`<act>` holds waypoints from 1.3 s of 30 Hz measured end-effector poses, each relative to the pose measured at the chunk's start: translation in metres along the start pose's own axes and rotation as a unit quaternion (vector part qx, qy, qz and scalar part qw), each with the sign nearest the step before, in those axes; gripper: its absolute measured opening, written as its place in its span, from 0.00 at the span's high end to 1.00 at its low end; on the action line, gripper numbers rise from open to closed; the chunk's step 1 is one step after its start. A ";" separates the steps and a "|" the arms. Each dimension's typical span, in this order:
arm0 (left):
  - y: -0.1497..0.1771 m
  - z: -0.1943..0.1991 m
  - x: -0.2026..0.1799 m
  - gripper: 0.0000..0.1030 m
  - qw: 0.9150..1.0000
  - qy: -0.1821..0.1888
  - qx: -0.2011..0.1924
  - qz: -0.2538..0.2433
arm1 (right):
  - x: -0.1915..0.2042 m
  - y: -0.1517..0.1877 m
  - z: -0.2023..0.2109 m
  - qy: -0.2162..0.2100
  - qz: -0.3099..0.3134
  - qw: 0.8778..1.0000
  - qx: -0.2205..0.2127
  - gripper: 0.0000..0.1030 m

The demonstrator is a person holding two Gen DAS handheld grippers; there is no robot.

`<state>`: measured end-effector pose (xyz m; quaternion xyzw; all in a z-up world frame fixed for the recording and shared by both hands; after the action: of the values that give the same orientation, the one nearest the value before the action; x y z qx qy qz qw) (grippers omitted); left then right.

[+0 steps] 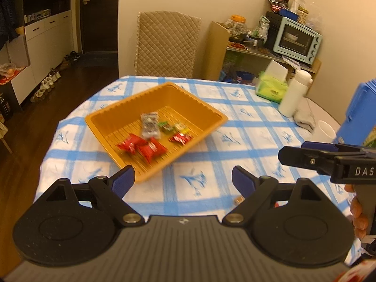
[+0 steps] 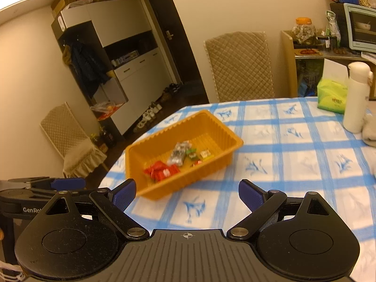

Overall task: Organize snacks
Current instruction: 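Move both tools back toward the remaining snacks on the table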

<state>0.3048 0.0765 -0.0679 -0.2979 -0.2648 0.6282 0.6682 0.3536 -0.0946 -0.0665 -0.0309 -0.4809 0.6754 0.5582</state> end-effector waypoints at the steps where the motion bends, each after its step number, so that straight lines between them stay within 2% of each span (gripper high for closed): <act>1: 0.005 0.003 -0.005 0.14 1.000 0.002 0.001 -0.001 | -0.001 0.005 0.005 0.001 0.000 1.000 0.002 0.09; 18: 0.072 0.025 -0.050 0.14 0.999 0.031 0.038 -0.013 | -0.034 0.072 0.060 0.048 -0.002 0.999 0.026 0.09; 31: 0.101 0.015 -0.070 0.15 0.996 0.044 0.064 -0.031 | -0.056 0.117 0.064 0.072 -0.005 0.995 0.065 0.09; 39: 0.108 0.002 -0.078 0.21 0.995 0.049 0.074 -0.050 | -0.066 0.132 0.053 0.082 0.000 0.993 0.081 0.10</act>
<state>0.2241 0.0027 -0.1438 -0.2643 -0.1988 0.5968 0.7310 0.2521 -0.1683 -0.1609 -0.0409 -0.3767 0.7076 0.5965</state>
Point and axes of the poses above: each gripper's, at about its wrist camera, not at the fingertips, and z roughly against the way its jaws point, x to its left, y to its underside, the point moved 10 cm from there along -z, roughly the way its jaws point, and after that the axes turned 8 degrees about -z, right-handed, at the moved point
